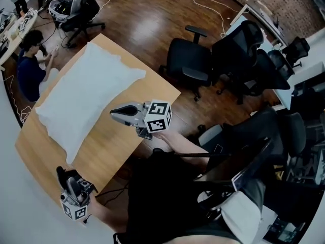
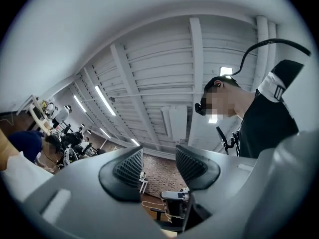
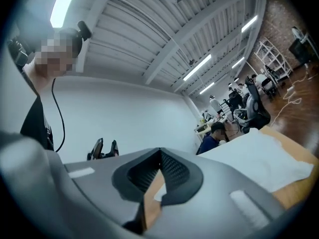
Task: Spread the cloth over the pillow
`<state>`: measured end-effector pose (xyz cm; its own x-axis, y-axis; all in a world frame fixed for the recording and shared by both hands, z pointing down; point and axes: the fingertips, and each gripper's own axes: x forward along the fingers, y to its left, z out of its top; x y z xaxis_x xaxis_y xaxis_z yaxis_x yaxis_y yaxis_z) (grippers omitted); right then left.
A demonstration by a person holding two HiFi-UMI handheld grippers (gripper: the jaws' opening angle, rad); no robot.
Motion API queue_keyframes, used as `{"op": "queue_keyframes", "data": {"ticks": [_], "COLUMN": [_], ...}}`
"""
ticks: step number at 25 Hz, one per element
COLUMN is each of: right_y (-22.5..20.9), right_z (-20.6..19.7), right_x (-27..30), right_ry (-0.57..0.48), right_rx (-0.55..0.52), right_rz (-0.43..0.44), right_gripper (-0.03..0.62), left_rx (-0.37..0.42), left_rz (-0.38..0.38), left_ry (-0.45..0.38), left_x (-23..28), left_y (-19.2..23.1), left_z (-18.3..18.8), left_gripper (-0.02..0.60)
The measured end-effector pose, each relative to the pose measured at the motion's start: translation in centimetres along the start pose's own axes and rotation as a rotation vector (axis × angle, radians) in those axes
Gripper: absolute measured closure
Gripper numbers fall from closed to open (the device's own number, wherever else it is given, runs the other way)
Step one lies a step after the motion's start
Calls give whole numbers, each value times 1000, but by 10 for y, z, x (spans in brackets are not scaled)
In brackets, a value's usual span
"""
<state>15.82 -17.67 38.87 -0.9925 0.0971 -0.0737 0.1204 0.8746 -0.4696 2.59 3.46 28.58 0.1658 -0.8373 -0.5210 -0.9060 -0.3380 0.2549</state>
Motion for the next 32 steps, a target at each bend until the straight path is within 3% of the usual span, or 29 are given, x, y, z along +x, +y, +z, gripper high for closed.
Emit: {"op": "queue_keyframes", "data": {"ticks": [4, 8, 11, 16, 21, 32], "right_y": [11, 13, 9, 10, 14, 60], "right_z": [-9, -40, -51, -49, -29, -13], "right_x": [-56, -108, -134, -156, -159, -118], "right_ry": [21, 64, 76, 57, 15, -15], "right_rx": [-16, 32, 49, 50, 1, -98], "right_rz": [24, 40, 31, 15, -3, -34], "right_gripper": [591, 591, 591, 591, 591, 591], "left_rx": [61, 123, 153, 174, 179, 125], "left_rz": [-35, -27, 15, 49, -4, -42], "left_ry": [5, 112, 189, 254, 208, 148], "left_x": [14, 14, 17, 21, 34, 1], "left_y": [-67, -132, -155, -171, -180, -161], "left_z": [-4, -30, -47, -58, -47, -18], "left_gripper": [390, 390, 390, 400, 443, 451]}}
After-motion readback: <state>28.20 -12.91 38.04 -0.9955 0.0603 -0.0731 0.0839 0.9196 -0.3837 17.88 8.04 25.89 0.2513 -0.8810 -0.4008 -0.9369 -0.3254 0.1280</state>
